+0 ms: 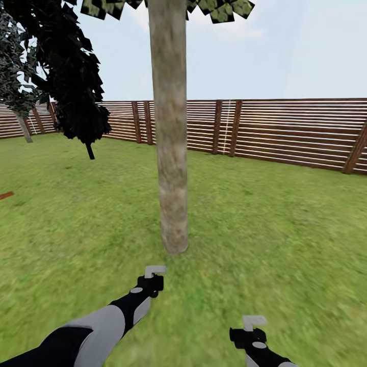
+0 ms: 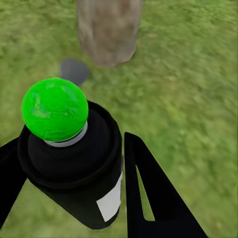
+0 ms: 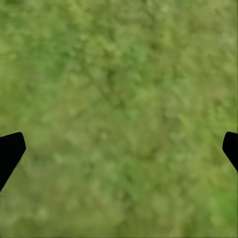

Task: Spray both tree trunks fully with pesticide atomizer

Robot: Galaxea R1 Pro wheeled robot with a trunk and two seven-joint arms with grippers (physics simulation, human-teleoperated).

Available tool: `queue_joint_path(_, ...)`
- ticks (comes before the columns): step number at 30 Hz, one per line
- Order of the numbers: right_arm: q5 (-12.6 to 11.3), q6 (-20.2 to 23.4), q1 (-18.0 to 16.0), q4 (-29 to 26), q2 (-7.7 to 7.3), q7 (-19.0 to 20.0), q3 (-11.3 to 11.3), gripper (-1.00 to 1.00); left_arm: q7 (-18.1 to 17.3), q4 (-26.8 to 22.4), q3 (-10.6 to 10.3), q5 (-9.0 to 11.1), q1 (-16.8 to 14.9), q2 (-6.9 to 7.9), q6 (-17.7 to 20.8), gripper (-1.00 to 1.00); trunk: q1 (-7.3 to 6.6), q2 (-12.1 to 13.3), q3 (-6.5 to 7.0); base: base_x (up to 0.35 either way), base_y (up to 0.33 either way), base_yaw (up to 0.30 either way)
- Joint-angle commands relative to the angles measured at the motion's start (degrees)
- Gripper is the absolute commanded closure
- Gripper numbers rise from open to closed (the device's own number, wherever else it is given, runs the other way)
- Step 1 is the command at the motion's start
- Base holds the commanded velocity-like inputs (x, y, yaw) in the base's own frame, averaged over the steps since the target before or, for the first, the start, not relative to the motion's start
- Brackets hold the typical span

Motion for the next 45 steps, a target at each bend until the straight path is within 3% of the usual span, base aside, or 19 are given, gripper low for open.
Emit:
queue_joint_path(1,0.13,-0.15,-0.06,0.07,0.02,-0.26,0.08,-1.0,0.17,0.06,-0.02,-0.01,-0.04,-0.01,-0.2,1.0,0.03,-0.02,-0.05,0.35,0.18,0.0)
queue_joint_path(19,0.13,-0.15,-0.06,0.07,0.02,-0.26,0.08,-1.0,0.11,0.08,0.07,-0.05,-0.02,-0.01,-0.35,1.0,0.03,-0.02,-0.05,0.35,0.138,0.0)
queue_joint_path(28,0.13,-0.15,-0.08,0.07,0.0,-0.26,0.08,-1.0,-0.07,0.08,0.07,-0.05,-0.05,-0.01,-0.33,1.0,0.03,-0.02,-0.05,0.349,-0.011,0.0)
queue_joint_path(35,0.13,-0.13,-0.07,0.15,0.01,-0.26,0.08,-1.0,-3.83,0.08,0.14,-0.06,-0.06,-0.01,-0.3,1.0,0.03,-0.02,-0.05,0.325,-0.123,0.0)
queue_joint_path(45,0.13,-0.13,-0.07,0.16,0.02,-0.21,0.08,-1.0,-3.97,0.07,0.15,-0.06,-0.05,-0.01,-0.82,1.0,0.03,-0.02,-0.05,0.268,-0.051,0.0)
